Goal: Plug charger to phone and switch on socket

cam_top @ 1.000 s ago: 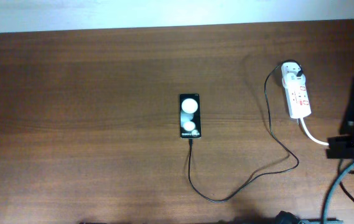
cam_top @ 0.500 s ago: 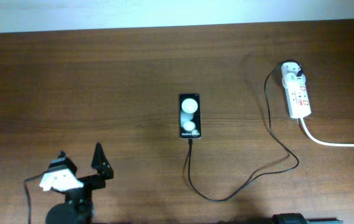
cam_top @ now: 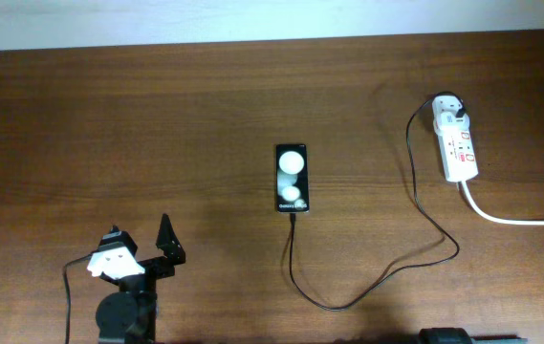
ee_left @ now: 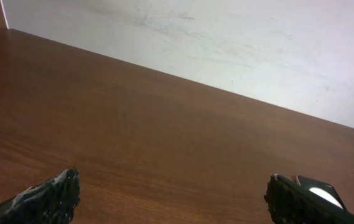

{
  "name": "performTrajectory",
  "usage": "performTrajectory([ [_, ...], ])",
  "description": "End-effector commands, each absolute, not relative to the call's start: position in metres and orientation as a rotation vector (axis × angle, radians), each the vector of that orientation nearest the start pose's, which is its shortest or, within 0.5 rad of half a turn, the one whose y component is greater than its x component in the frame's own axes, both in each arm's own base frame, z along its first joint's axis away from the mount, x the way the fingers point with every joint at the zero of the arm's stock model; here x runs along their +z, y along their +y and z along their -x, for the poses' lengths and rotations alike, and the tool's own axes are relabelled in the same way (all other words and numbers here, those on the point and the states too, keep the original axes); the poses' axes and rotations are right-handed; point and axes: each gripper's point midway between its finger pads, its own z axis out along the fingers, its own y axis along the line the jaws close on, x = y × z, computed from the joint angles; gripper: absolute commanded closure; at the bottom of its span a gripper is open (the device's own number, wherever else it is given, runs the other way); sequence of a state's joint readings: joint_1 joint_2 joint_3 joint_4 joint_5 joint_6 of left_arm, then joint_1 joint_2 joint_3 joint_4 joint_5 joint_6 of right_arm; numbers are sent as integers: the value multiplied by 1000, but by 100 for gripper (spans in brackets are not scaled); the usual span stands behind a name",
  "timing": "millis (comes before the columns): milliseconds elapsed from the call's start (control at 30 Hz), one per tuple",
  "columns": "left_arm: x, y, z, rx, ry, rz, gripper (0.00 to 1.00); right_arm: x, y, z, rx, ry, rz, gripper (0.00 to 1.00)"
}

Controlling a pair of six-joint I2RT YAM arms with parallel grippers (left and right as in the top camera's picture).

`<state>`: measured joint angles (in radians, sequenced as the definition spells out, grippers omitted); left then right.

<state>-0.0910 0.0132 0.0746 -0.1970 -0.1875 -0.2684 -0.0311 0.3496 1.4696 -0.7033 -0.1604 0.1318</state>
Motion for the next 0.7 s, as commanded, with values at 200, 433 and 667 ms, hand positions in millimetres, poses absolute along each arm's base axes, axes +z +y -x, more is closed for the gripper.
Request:
performTrajectory([
  [200,159,9,-246,-110,1618,268,1,550,28,-44,198,1150,57,92],
  [433,157,9,-246,-78,1630,235,1,559,-2,-153,201,1274,-169,96],
  [667,157,9,-246,-78,1630,235,1,406,-13,-364,237,1866,-419,96],
])
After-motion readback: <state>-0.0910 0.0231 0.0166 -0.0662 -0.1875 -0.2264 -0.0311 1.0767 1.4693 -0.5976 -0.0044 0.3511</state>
